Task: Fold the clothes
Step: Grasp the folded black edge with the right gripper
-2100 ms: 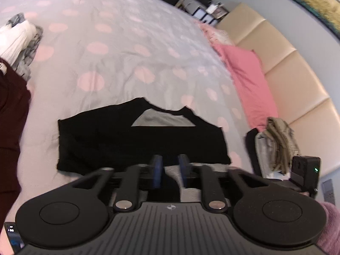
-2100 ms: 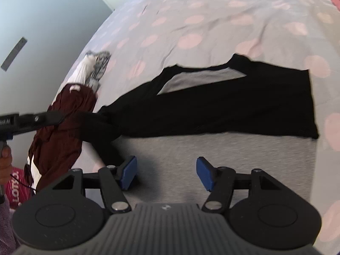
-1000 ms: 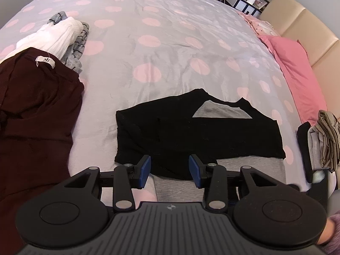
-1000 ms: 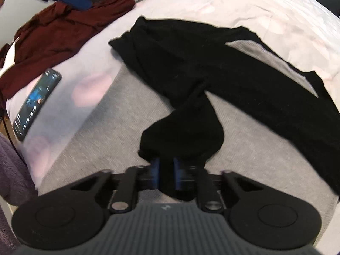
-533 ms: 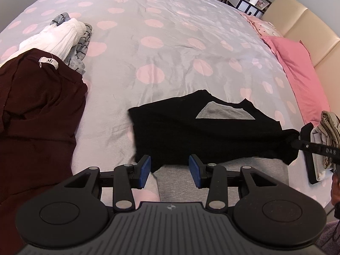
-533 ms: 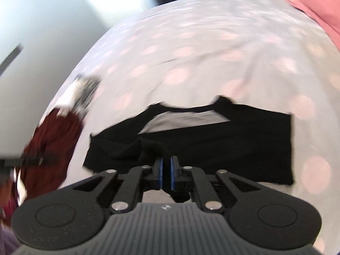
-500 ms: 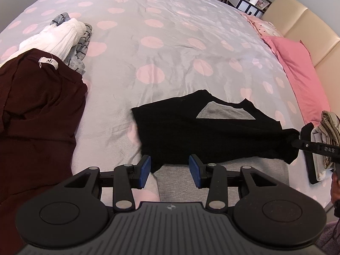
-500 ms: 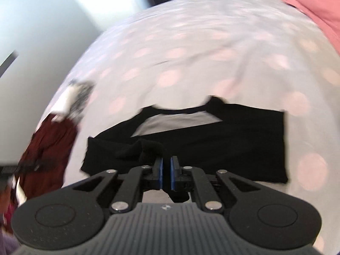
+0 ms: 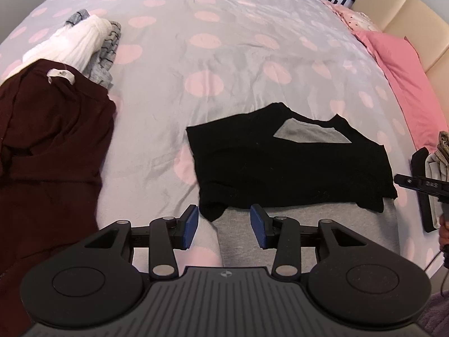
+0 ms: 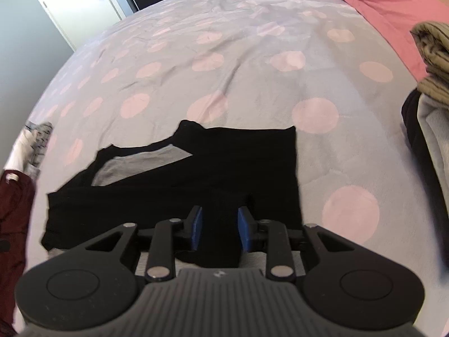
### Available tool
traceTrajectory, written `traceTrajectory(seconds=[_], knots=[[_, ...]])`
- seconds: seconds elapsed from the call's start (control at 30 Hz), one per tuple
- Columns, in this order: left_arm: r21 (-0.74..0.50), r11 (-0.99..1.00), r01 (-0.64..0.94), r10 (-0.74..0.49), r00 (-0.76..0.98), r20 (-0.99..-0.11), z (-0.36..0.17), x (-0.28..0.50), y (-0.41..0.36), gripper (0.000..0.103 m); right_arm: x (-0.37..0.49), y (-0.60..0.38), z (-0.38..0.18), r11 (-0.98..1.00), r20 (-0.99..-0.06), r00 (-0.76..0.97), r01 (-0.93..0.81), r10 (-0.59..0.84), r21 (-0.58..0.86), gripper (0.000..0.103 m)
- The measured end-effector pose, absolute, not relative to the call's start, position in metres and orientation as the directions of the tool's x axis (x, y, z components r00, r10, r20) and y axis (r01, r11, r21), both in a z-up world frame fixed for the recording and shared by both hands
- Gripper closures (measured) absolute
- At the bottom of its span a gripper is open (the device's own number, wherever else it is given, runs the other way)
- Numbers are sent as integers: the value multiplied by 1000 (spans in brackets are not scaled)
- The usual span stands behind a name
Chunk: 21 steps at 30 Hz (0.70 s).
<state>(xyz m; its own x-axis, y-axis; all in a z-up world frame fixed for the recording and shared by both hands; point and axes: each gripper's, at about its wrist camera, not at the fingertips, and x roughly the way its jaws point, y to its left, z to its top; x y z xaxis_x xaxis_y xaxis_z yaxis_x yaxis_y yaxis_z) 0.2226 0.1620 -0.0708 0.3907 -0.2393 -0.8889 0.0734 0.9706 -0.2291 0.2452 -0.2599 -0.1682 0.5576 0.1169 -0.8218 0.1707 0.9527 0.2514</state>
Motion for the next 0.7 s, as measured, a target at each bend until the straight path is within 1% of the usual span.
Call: traceTrajectory(seconds=[0.03,0.1,0.13,0.17,0.3,0.33,0.4,0.43,0.53,0.63,0.7], knots=[[-231,970,75,-242,388,-889,-71,223,161,64,249,-261,-172,957,-824,555,165,110,239,70],[-231,969,81,-245,385,-890,-72,225,159,64,257,-263,-178,965,-832,547,152,98,213,65],[-231,969,85,-246,386,-889,-71,226,158,64,262,-263,-181,967,-837,538,146,99,207,57],[-230,969,87,-246,387,-889,-71,227,157,64,266,-264,-184,967,-840,532,144,103,209,55],[-208,974,92,-228,394,-890,-73,230,156,64,279,-265,-200,956,-847,516,165,125,242,56],[-198,976,94,-219,397,-891,-74,231,157,64,281,-264,-205,953,-853,506,174,129,247,61],[-176,978,111,-207,413,-887,-75,232,158,63,280,-259,-212,949,-860,494,191,128,251,93],[-155,981,120,-191,420,-887,-77,233,158,62,278,-256,-211,949,-855,504,193,123,250,100],[-78,984,159,-141,440,-887,-83,234,157,61,274,-244,-194,959,-827,549,153,117,237,101],[38,963,269,-89,446,-891,-101,228,147,61,274,-237,-166,959,-783,607,115,137,257,101],[71,945,320,-82,441,-894,-117,224,141,61,275,-234,-148,954,-754,638,102,155,283,101]])
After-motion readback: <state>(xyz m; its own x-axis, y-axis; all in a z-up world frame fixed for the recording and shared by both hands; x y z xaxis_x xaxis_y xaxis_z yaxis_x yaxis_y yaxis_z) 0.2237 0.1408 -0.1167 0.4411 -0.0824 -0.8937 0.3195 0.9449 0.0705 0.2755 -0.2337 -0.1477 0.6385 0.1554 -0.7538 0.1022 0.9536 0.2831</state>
